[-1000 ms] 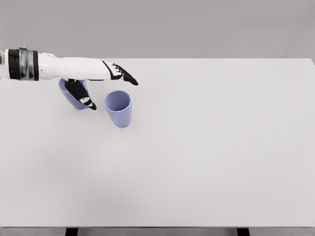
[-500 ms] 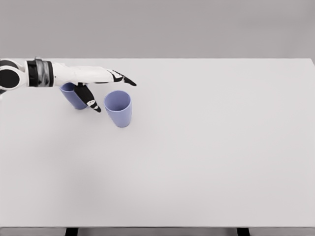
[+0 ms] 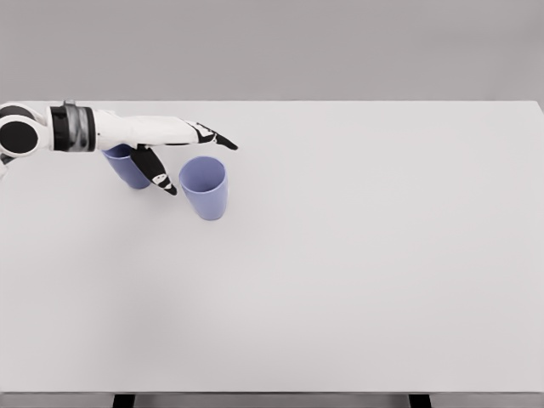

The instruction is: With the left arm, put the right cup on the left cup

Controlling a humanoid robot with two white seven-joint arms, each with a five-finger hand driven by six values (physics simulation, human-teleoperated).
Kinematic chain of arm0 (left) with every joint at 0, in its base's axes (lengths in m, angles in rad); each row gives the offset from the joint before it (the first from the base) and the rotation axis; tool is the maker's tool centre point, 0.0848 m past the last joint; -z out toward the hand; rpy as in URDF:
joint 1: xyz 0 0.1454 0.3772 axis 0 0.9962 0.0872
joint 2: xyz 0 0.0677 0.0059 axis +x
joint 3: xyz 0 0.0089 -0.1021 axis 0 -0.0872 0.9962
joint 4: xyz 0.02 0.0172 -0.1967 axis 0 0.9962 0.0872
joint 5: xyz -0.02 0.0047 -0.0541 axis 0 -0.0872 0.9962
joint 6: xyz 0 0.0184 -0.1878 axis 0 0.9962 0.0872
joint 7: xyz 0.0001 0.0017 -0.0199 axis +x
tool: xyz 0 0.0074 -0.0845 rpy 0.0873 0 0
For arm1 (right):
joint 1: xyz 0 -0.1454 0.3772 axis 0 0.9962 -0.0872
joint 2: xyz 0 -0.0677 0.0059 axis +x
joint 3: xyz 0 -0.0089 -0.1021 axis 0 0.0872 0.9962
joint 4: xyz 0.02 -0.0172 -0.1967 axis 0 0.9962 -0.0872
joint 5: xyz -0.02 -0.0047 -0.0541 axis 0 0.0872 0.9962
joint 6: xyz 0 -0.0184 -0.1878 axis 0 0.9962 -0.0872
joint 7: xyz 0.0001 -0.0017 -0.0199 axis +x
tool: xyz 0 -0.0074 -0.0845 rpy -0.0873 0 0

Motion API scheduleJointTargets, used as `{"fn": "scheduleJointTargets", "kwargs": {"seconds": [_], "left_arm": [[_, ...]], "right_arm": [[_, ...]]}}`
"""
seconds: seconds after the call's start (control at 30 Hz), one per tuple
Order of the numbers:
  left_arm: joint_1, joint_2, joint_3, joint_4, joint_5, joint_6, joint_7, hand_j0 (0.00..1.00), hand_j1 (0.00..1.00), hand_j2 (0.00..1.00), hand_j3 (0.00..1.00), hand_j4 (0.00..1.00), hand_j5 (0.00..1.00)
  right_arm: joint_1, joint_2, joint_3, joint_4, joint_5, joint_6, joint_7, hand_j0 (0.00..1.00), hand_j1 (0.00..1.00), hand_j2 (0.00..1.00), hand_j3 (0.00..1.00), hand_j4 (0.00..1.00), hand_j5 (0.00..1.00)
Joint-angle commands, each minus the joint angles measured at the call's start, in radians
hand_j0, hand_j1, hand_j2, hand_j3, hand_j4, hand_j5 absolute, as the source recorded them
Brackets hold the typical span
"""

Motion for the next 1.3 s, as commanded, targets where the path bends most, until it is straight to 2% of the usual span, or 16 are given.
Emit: {"fn": "scheduleJointTargets", "kwargs": {"seconds": [0.0,0.2,0.23,0.3,1.13,1.2,1.27], "left_arm": [[0.0,0.004,0.002,0.0,0.007,0.002,0.0,1.0,1.0,1.0,1.0,1.0,1.0],[0.003,0.009,0.004,-0.035,-0.002,0.002,0.002,1.0,1.0,1.0,1.0,1.0,1.0],[0.003,0.009,0.007,-0.049,-0.027,0.002,0.002,1.0,1.0,1.0,1.0,1.0,1.0],[0.028,0.007,0.038,-0.055,-0.031,0.002,0.002,1.0,1.0,1.0,1.0,1.0,1.0],[0.052,-0.017,0.042,-0.043,-0.128,0.002,0.019,1.0,1.0,1.0,1.0,1.0,1.0],[0.054,-0.017,0.042,-0.043,-0.128,0.002,0.02,0.87,0.87,0.87,0.87,0.87,0.87],[0.052,-0.017,0.044,-0.043,-0.125,0.002,0.02,0.79,0.79,0.79,0.79,0.79,0.79]], "right_arm": [[0.0,0.0,0.0,0.0,0.0,0.0,0.0,1.0,1.0,1.0,1.0,1.0,1.0],[0.002,0.0,0.0,0.001,0.001,0.0,0.0,1.0,1.0,1.0,1.0,1.0,1.0],[0.002,0.0,0.0,0.0,0.001,0.0,0.0,1.0,1.0,1.0,1.0,1.0,1.0],[0.0,0.0,0.0,0.0,0.001,0.0,0.0,1.0,1.0,1.0,1.0,1.0,1.0],[0.002,0.0,0.0,0.001,0.001,0.0,0.0,1.0,1.0,1.0,1.0,1.0,1.0],[0.002,0.0,0.0,0.0,0.001,0.0,0.0,1.0,1.0,1.0,1.0,1.0,1.0],[0.002,0.0,0.0,0.001,0.001,0.0,0.0,1.0,1.0,1.0,1.0,1.0,1.0]]}}
